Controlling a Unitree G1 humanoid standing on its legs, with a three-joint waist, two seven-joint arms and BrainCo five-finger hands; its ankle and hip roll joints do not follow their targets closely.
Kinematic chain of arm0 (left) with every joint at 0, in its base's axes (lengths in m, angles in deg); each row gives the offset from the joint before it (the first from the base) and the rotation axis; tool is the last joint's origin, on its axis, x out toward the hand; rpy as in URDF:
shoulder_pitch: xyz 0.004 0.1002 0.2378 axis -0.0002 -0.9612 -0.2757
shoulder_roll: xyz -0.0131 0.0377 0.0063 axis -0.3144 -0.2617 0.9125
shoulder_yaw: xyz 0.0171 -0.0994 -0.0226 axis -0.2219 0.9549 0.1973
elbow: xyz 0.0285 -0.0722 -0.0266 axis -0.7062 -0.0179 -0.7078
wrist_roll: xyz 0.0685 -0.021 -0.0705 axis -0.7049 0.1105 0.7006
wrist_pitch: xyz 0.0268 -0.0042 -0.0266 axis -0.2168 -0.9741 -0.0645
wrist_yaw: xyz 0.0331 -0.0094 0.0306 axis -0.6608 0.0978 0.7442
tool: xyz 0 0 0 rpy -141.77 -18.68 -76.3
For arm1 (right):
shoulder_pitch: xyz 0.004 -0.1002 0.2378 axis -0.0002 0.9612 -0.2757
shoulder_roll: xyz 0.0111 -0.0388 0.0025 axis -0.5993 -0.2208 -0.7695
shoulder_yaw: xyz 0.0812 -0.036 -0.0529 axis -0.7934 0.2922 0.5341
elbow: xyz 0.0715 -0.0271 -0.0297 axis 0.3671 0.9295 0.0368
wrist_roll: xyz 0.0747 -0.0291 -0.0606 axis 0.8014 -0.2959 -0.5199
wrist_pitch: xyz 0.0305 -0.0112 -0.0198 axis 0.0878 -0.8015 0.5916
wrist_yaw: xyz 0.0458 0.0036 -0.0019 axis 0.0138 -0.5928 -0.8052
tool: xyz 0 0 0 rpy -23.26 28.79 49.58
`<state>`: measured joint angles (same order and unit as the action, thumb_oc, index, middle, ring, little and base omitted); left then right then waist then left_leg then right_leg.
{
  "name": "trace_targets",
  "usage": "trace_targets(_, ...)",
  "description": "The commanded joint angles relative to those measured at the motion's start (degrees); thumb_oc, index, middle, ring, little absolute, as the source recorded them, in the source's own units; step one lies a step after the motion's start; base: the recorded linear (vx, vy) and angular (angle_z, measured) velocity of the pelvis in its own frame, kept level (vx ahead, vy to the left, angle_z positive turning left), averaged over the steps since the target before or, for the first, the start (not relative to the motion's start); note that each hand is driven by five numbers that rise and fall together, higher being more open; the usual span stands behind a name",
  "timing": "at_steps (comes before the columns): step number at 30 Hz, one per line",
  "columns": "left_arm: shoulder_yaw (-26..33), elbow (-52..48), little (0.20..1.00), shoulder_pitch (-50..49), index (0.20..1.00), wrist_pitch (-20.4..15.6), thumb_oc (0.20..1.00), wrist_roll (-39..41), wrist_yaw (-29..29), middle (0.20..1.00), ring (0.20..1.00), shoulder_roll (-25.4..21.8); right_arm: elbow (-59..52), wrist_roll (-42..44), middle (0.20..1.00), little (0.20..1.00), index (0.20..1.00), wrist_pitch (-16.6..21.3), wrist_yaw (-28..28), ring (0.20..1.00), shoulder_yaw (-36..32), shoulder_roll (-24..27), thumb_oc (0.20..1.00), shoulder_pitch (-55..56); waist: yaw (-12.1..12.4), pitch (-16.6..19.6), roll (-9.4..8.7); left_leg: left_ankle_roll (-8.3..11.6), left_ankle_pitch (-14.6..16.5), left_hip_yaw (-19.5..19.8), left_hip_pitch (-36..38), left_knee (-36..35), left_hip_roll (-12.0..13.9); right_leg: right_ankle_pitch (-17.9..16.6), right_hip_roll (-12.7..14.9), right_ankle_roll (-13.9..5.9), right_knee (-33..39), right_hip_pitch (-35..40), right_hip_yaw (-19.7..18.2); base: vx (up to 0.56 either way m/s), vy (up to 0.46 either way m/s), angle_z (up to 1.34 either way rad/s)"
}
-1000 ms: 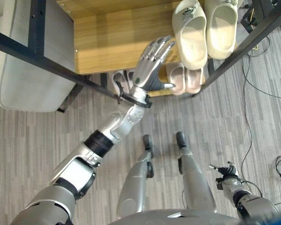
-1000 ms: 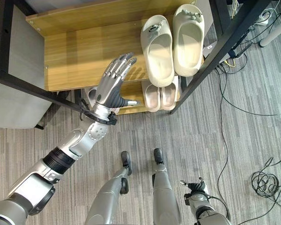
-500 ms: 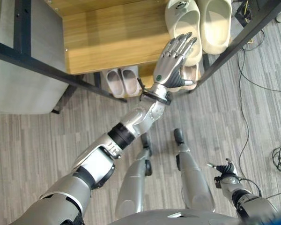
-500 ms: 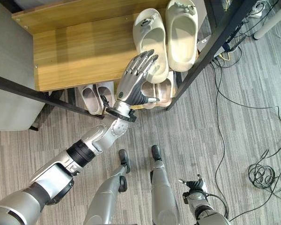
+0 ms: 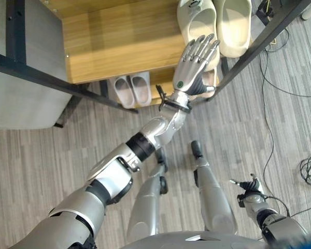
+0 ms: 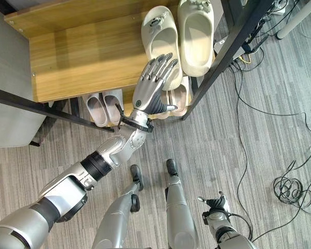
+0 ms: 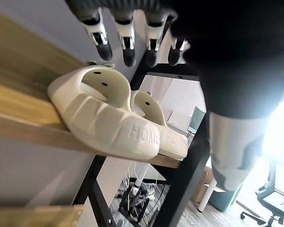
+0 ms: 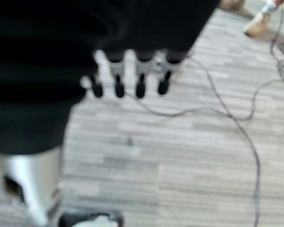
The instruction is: Arrange the slippers neatly on the shoe rack.
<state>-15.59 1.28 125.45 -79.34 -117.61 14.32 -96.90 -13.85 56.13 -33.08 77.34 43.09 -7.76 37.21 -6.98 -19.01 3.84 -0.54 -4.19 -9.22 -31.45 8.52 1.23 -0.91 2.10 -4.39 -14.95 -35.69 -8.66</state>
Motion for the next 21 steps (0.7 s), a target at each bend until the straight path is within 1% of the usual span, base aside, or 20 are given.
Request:
trace_targets(1, 1.6, 2.9, 1.000, 6.8, 1.000, 1.2, 1.000, -4.7, -4.8, 1.000, 1.000, 3.3, -0.8, -0.6, 1.000, 1.000, 1.000, 0.1, 2.4, 1.000, 1.1, 4.1, 1.000, 1.5, -1.3, 2.6, 2.02, 1.46, 5.3, 2.9, -5.4, 5.2, 0.7, 1.1, 1.1, -1.14, -2.9, -4.9, 3.9, 0.03, -0.009, -0.02)
trace_targets(6, 2.0, 3.8, 1.000, 8.2, 1.000, 3.2, 1.000, -5.9, -7.0, 1.000, 1.000, 3.2, -0.6, -1.3, 1.000, 1.000, 1.000, 0.2, 3.2, 1.000, 1.7, 4.2, 1.000, 1.3, -1.5, 2.9, 1.98, 1.41, 4.9, 3.0, -6.1, 5.2, 0.9, 0.7, 1.1, -1.10, -2.7, -5.4, 3.8, 0.01, -0.002, 0.00)
trace_targets(7, 2.2, 4.0, 1.000, 8.6, 1.000, 3.6, 1.000, -6.1, -7.6, 1.000, 1.000, 3.2, -0.5, -1.6, 1.000, 1.000, 1.000, 0.2, 3.4, 1.000, 1.8, 4.3, 1.000, 1.3, -1.5, 3.0, 1.98, 1.45, 5.4, 3.0, -6.1, 5.4, 0.9, 1.1, 1.0, -1.11, -2.9, -5.4, 3.8, 0.00, 0.000, 0.00)
trace_targets(10, 2.3, 4.5, 1.000, 9.5, 1.000, 4.7, 1.000, -6.4, -8.8, 1.000, 1.000, 3.4, -0.4, -1.8, 1.000, 1.000, 1.000, 0.4, 4.1, 1.000, 2.2, 4.0, 1.000, 1.4, -1.8, 3.2, 1.97, 1.45, 5.4, 3.0, -6.5, 5.5, 1.1, 1.0, 1.0, -1.07, -3.0, -5.9, 3.8, 0.00, 0.000, 0.00)
trace_targets(11, 2.2, 4.8, 1.000, 9.7, 1.000, 5.1, 1.000, -6.7, -9.1, 1.000, 1.000, 3.4, -0.4, -1.8, 1.000, 1.000, 1.000, 0.4, 4.2, 1.000, 2.2, 3.9, 1.000, 1.4, -1.9, 3.3, 1.94, 1.41, 4.8, 3.0, -6.7, 5.2, 1.0, 0.4, 1.0, -1.07, -2.7, -6.2, 3.8, 0.00, 0.000, 0.00)
trace_targets(13, 2.0, 5.2, 1.000, 9.9, 1.000, 5.2, 1.000, -6.9, -9.4, 1.000, 1.000, 3.6, -0.3, -1.7, 1.000, 1.000, 1.000, 0.5, 4.4, 1.000, 2.3, 3.8, 1.000, 1.4, -2.0, 3.4, 1.99, 1.44, 5.4, 3.0, -6.8, 5.6, 1.1, 1.0, 1.0, -1.07, -3.1, -6.3, 3.9, 0.00, 0.000, 0.00)
trace_targets(15, 1.8, 5.6, 1.000, 9.9, 1.000, 5.3, 1.000, -6.7, -9.6, 1.000, 1.000, 3.8, -0.3, -1.3, 1.000, 1.000, 1.000, 0.7, 4.5, 1.000, 2.2, 3.6, 1.000, 1.1, -2.0, 3.4, 1.98, 1.44, 5.3, 3.0, -7.2, 5.5, 1.1, 0.9, 1.0, -1.07, -3.2, -6.7, 3.9, 0.00, 0.000, 0.00)
trace_targets(16, 1.8, 5.7, 1.000, 9.8, 1.000, 5.3, 1.000, -6.6, -9.6, 1.000, 1.000, 3.8, -0.2, -1.2, 1.000, 1.000, 1.000, 0.7, 4.6, 1.000, 2.3, 3.5, 1.000, 0.9, -2.0, 3.3, 1.93, 1.42, 4.7, 2.9, -7.6, 5.3, 1.1, 0.3, 1.0, -1.06, -2.8, -7.0, 4.0, 0.00, 0.000, 0.00)
trace_targets(17, 1.8, 5.7, 1.000, 9.7, 1.000, 5.3, 1.000, -6.6, -9.6, 1.000, 1.000, 3.9, -0.2, -1.2, 1.000, 1.000, 1.000, 0.7, 4.6, 1.000, 2.3, 3.5, 1.000, 0.9, -2.0, 3.3, 1.96, 1.44, 5.3, 3.0, -7.4, 5.6, 1.1, 0.8, 1.0, -1.07, -3.2, -6.9, 4.0, 0.00, 0.000, 0.00)
trace_targets(18, 1.7, 5.6, 1.000, 9.7, 1.000, 5.3, 1.000, -6.7, -9.6, 1.000, 1.000, 3.8, -0.2, -1.1, 1.000, 1.000, 1.000, 0.8, 4.7, 1.000, 2.3, 3.5, 1.000, 0.7, -2.0, 3.2, 1.92, 1.43, 4.8, 3.0, -7.8, 5.5, 1.1, 0.3, 1.0, -1.04, -3.0, -7.2, 4.0, 0.00, 0.000, 0.00)
trace_targets(19, 1.6, 5.6, 1.000, 9.5, 1.000, 5.2, 1.000, -6.6, -9.5, 1.000, 1.000, 3.9, -0.1, -0.9, 1.000, 1.000, 1.000, 0.9, 4.8, 1.000, 2.4, 3.3, 1.000, 0.4, -1.9, 3.1, 1.90, 1.44, 5.2, 3.1, -7.8, 5.7, 1.2, 0.7, 1.0, -1.08, -3.3, -7.2, 4.0, -0.02, -0.032, 0.00)
trace_targets(20, 1.5, 5.6, 1.000, 9.4, 1.000, 5.1, 1.000, -6.6, -9.4, 1.000, 1.000, 3.9, -0.1, -0.8, 1.000, 1.000, 1.000, 0.9, 4.9, 1.000, 2.4, 3.2, 1.000, 0.2, -2.0, 3.1, 1.88, 1.39, 4.6, 3.1, -8.1, 5.5, 1.1, 0.1, 1.0, -1.03, -3.0, -7.5, 4.0, 0.00, 0.000, 0.00)
trace_targets(21, 1.4, 5.5, 1.000, 9.2, 1.000, 5.1, 1.000, -6.6, -9.4, 1.000, 1.000, 3.8, -0.1, -0.8, 1.000, 1.000, 1.000, 0.9, 5.0, 1.000, 2.4, 3.1, 1.000, 0.0, -1.9, 3.0, 1.87, 1.37, 4.6, 3.2, -8.3, 5.8, 1.1, 0.2, 1.0, -0.98, -3.3, -7.7, 4.0, 0.00, 0.000, 0.00)
